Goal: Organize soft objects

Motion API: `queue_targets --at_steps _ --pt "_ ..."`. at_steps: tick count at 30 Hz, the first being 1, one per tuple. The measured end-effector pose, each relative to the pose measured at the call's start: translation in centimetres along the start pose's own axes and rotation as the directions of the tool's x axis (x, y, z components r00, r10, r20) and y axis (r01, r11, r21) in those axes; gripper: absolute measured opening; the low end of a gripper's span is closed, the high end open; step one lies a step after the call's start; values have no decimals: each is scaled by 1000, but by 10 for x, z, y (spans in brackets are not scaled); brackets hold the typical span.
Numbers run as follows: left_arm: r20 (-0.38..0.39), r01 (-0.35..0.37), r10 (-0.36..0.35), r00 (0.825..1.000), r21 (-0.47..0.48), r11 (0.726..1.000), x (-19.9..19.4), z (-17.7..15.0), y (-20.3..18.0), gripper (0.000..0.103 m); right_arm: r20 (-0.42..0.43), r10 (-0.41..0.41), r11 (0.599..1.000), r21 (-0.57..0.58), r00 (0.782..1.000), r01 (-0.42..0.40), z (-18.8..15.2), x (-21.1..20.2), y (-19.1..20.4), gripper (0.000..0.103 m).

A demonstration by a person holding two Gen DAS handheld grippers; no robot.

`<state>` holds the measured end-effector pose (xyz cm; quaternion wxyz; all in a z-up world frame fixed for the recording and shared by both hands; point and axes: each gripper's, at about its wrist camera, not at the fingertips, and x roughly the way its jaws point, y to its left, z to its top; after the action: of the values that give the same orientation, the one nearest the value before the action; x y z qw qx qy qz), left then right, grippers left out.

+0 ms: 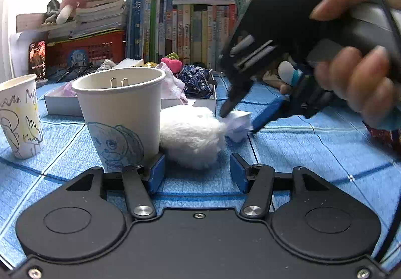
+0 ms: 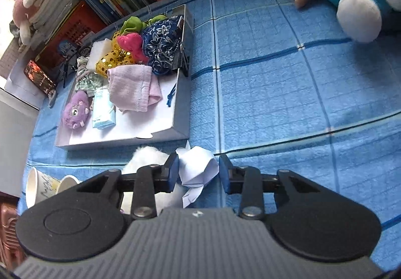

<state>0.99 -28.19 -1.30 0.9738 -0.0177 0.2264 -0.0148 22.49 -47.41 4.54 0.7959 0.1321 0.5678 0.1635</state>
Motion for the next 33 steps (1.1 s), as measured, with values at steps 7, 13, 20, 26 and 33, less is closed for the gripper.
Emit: queue_targets --at_steps 7,13,20,26,33 --pt "-6 -12 12 1000 -37 999 3 3 1 54 46 3 991 -132 999 3 8 -15 30 39" --pt "-14 0 -1 1000 -51 999 4 6 3 51 36 -53 972 -227 998 59 7 -2 56 38" --pt "-11 41 -42 999 -59 997 3 9 7 31 13 -84 965 -250 996 84 -6 -7 48 37" --pt "-1 110 -110 994 -29 993 -5 6 9 17 16 -96 965 -242 995 97 -16 -19 33 35" --pt "22 167 -167 986 17 986 -24 0 12 13 30 -123 973 -195 992 127 -24 -34 8 36"
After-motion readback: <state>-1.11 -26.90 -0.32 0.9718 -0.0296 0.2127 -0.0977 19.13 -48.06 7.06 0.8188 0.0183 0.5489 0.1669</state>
